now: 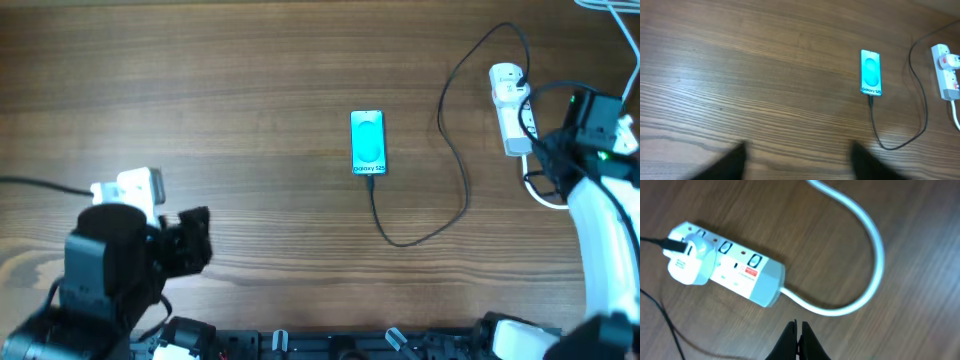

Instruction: Plug charger to phone and switch on socket

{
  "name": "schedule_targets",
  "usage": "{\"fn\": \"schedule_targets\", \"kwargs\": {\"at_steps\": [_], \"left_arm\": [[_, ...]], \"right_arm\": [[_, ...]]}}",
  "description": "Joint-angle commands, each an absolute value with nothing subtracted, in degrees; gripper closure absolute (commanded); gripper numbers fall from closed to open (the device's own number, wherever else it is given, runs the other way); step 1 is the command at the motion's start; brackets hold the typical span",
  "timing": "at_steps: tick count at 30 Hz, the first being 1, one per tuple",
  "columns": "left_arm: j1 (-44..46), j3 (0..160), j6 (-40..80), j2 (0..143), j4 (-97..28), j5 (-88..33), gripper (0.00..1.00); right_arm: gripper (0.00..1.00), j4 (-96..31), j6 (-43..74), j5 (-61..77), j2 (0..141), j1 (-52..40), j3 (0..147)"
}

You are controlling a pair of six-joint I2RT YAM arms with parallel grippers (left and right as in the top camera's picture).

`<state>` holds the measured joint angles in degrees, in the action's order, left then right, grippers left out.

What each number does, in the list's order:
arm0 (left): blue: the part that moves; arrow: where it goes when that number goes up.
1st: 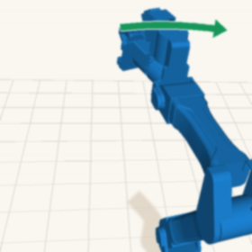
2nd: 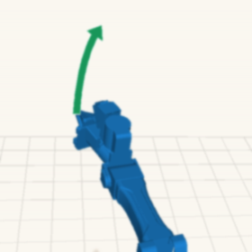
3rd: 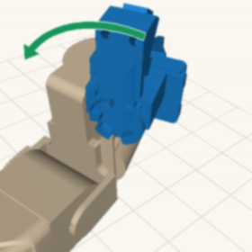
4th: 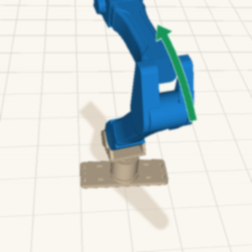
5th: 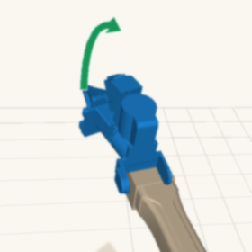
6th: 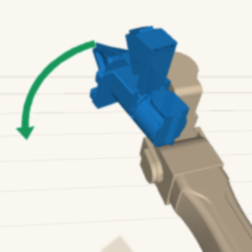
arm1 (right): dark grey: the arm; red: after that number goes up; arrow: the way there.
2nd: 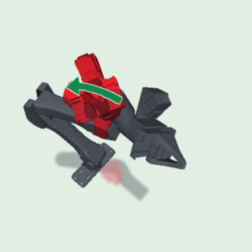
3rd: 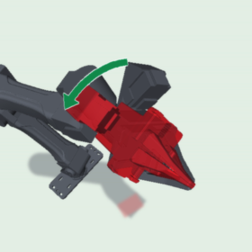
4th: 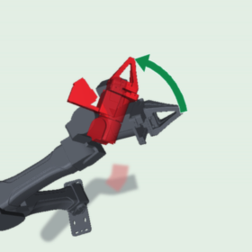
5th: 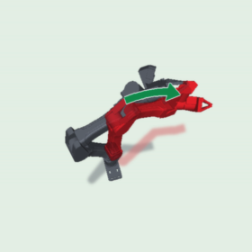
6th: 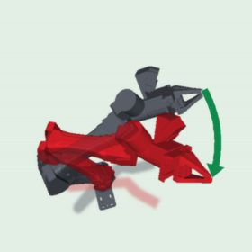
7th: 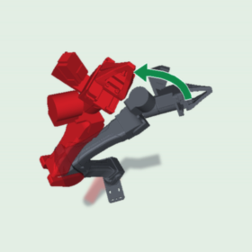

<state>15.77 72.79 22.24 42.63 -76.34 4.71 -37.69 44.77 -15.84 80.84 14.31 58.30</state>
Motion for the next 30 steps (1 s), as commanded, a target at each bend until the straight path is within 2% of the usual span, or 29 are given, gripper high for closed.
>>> {"fn": "schedule_targets", "kwargs": {"at_steps": [1,9,17,30], "left_arm": [[16.01,72.12,22.96,41.74,-78.08,5.67,0.0],[16.01,72.1,22.76,41.71,-83.02,6.11,0.0],[16.01,72.1,22.81,39.92,-83.22,8.47,0.0],[16.01,72.1,23.0,15.46,-82.74,11.66,0.0]], "right_arm": [[0.96,-32.27,41.67,-13.41,88.23,14.37,59.31],[0.96,-15.0,40.51,-9.63,99.24,14.37,59.31],[0.96,-8.4,39.77,-10.74,100.09,14.37,60.03],[0.96,-2.87,37.5,-12.84,107.74,14.33,61.87]]}}
